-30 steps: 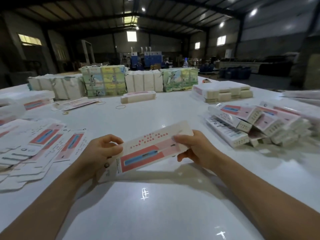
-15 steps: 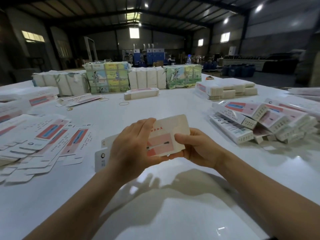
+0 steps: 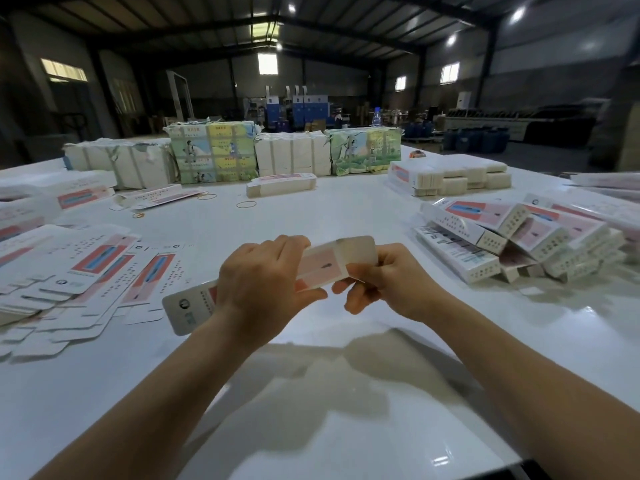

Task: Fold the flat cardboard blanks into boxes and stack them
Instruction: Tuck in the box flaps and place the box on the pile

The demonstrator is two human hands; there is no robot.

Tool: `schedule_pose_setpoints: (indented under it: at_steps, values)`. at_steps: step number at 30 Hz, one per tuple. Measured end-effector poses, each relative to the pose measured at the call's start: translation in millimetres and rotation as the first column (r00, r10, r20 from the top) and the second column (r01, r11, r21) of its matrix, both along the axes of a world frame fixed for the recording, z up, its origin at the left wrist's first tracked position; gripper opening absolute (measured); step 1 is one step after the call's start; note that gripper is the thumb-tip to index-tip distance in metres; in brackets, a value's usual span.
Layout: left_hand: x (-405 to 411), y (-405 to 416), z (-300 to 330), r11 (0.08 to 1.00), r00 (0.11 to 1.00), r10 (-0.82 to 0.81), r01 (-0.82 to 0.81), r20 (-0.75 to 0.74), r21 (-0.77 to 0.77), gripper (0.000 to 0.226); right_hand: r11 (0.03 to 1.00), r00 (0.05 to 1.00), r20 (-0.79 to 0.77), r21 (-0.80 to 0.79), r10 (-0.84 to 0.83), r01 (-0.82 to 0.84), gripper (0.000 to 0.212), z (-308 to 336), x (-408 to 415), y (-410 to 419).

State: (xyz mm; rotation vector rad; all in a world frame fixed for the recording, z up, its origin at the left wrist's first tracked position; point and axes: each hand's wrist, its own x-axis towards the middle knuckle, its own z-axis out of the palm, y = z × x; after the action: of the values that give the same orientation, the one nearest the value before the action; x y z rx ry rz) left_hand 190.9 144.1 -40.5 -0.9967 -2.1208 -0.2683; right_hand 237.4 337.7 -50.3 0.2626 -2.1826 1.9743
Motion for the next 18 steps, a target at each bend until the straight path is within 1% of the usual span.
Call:
schedule_pose_setpoints:
  at_steps: [2,4,6,7,8,9,10,11,12,13,14,16,17,18]
  values:
    - [-2,-3,-2,1.000,1.000,-0.013,0.013,0.017,-0.009,0.075,1.000,1.000,0.024,-0.001,0.013,-0.013,0.021,0,0,1]
    - [-6,-8,-3,1.000,0.998,-0.005,0.007,0.058,-0.028,0.081,0.999,0.999,0.040,-0.029,-0.019,0.020,0.020,0,-2,2]
    - [-9,-14,-4,1.000,0.991,0.005,-0.002,0.136,-0.021,0.083,0.991,0.998,0.040,-0.118,-0.058,0.063,0.017,2,-4,5]
    - [-11,-18,-4,1.000,0.982,0.003,-0.005,0.191,0.009,0.082,0.978,0.996,0.027,-0.189,-0.081,0.084,0.017,3,-4,5]
    - [-12,-20,-5,0.998,0.970,-0.003,-0.012,0.244,0.062,0.078,0.957,0.992,0.005,-0.266,-0.123,0.120,0.017,4,-5,5]
    - [-13,-21,-5,0.992,0.959,-0.014,-0.021,0.282,0.121,0.073,0.928,0.979,-0.035,-0.327,-0.202,0.180,0.017,4,-5,4]
    - [-13,-21,-6,0.985,0.952,-0.023,-0.030,0.304,0.168,0.069,0.898,0.942,-0.102,-0.350,-0.320,0.267,0.015,3,-4,3]
    - [-14,-21,-6,0.980,0.947,-0.027,-0.038,0.320,0.196,0.068,0.869,0.874,-0.195,-0.331,-0.444,0.368,0.013,2,-2,1]
    - [-15,-21,-6,0.977,0.942,-0.029,-0.044,0.335,0.209,0.068,0.844,0.794,-0.299,-0.281,-0.529,0.457,0.013,-1,0,-1]
    - [-16,-20,-7,0.976,0.938,-0.031,-0.047,0.346,0.215,0.069,0.827,0.726,-0.399,-0.214,-0.560,0.520,0.015,-4,2,-3]
    - [-16,-20,-8,0.975,0.935,-0.033,-0.048,0.352,0.219,0.069,0.819,0.684,-0.483,-0.137,-0.547,0.558,0.017,-7,4,-6]
    - [-15,-20,-9,0.971,0.933,-0.048,-0.040,0.358,0.235,0.072,0.794,0.640,-0.611,0.029,-0.466,0.607,0.013,-12,4,-15]
    - [-15,-20,-9,0.968,0.931,-0.060,-0.033,0.359,0.247,0.074,0.774,0.625,-0.650,0.088,-0.433,0.627,0.012,-14,3,-18]
    - [-15,-20,-8,0.965,0.933,-0.072,-0.024,0.354,0.260,0.077,0.760,0.614,-0.669,0.113,-0.418,0.640,0.013,-15,2,-21]
